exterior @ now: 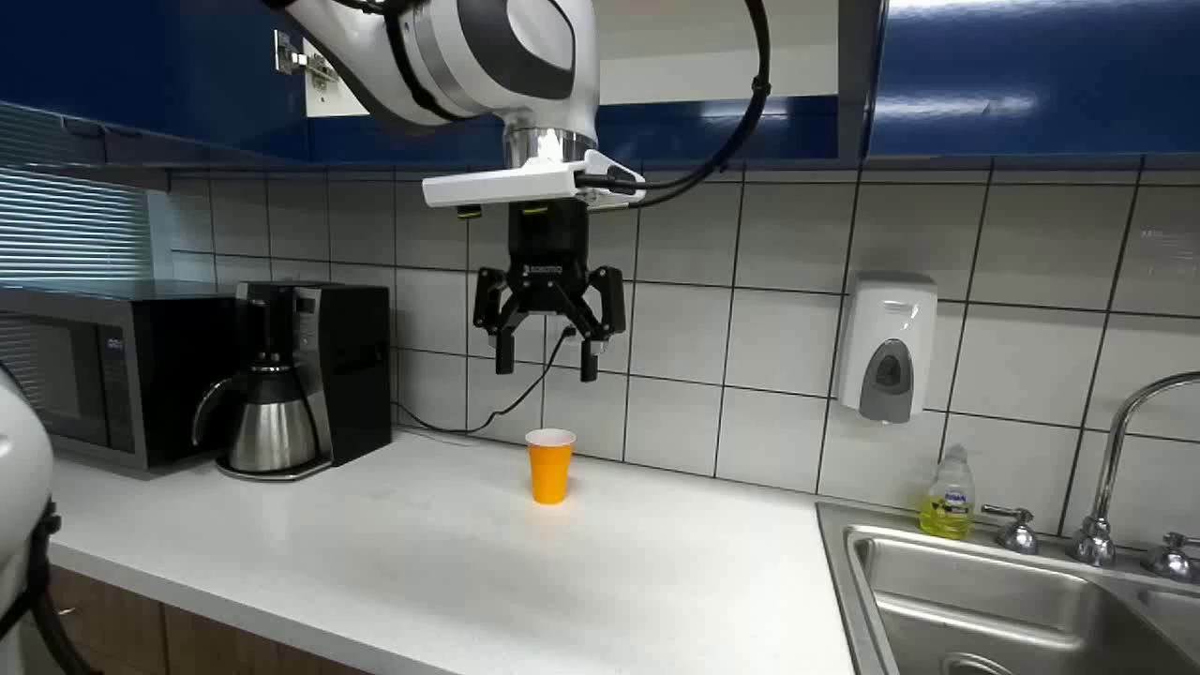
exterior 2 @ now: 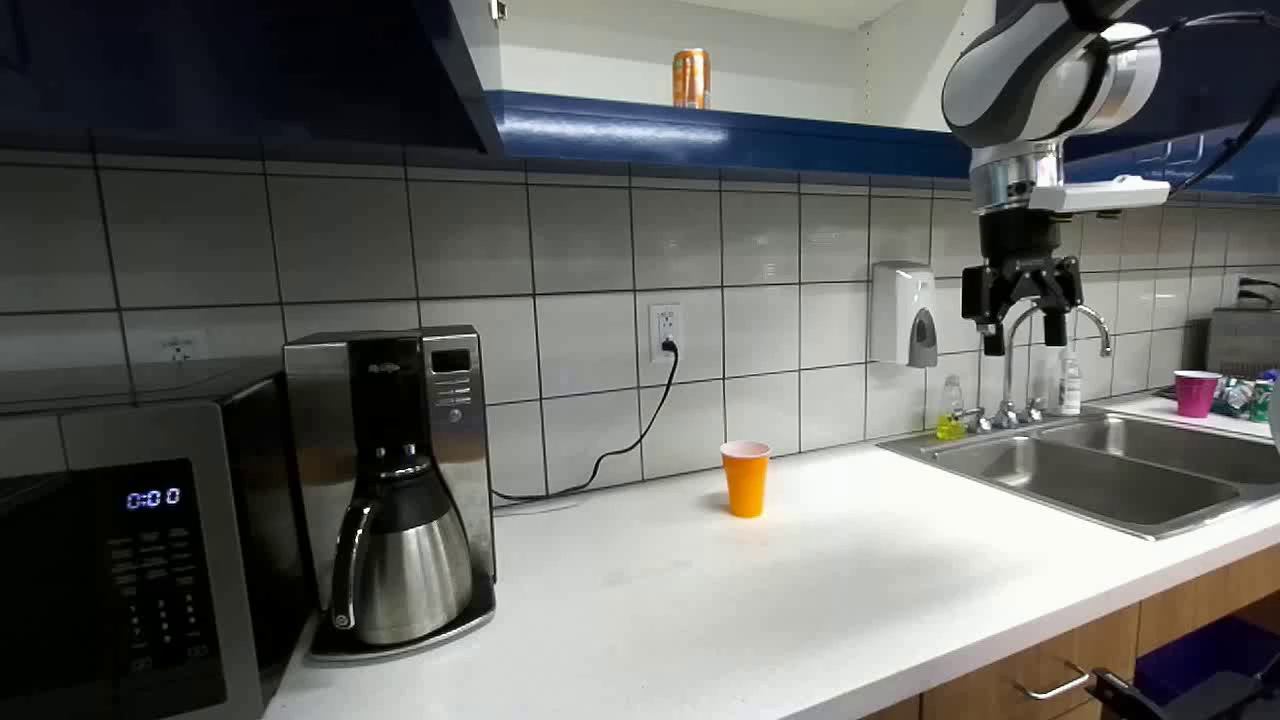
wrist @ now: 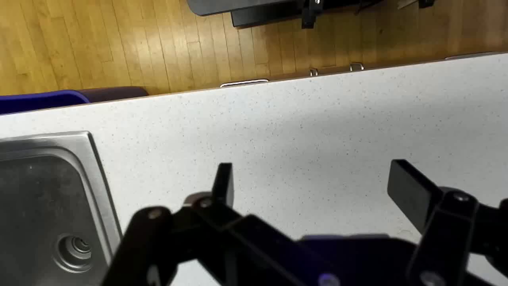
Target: Move an object from one position to another
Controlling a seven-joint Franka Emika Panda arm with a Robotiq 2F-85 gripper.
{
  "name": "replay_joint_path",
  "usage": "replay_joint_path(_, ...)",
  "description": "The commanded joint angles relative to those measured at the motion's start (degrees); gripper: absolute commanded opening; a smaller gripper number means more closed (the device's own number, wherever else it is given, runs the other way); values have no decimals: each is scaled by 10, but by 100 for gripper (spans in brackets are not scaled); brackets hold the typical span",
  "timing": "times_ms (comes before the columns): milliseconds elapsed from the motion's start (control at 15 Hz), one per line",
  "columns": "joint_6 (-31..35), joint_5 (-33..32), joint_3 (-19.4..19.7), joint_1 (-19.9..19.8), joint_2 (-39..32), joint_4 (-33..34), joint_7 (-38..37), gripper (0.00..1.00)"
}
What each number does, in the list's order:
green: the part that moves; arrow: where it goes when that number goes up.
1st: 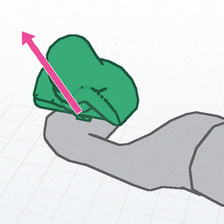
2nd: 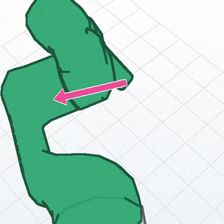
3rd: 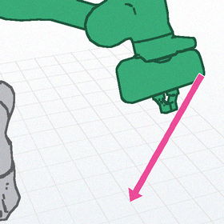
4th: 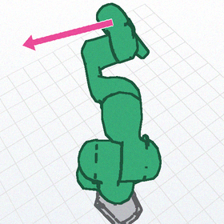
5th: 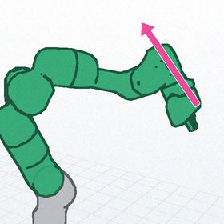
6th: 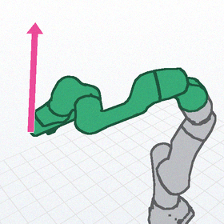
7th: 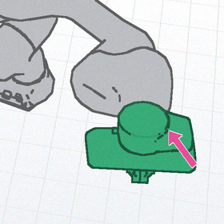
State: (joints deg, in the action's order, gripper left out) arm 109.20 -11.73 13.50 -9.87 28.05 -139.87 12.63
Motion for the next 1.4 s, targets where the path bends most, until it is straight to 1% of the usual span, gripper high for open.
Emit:
replay_joint_path(0, -1, 2, -2, -3, -1, 1, 1, 100)
replay_joint_path(467, 1, 1, -4, -2, 0, 0, 1, 100)
replay_joint_path(800, 3, 8, -9, 6, 0, 6, 2, 100)
replay_joint_path(1067, 1, 13, -18, 16, 7, 21, 0, 100)
replay_joint_path(1333, -7, 28, -25, 27, 14, 50, 0, 100)
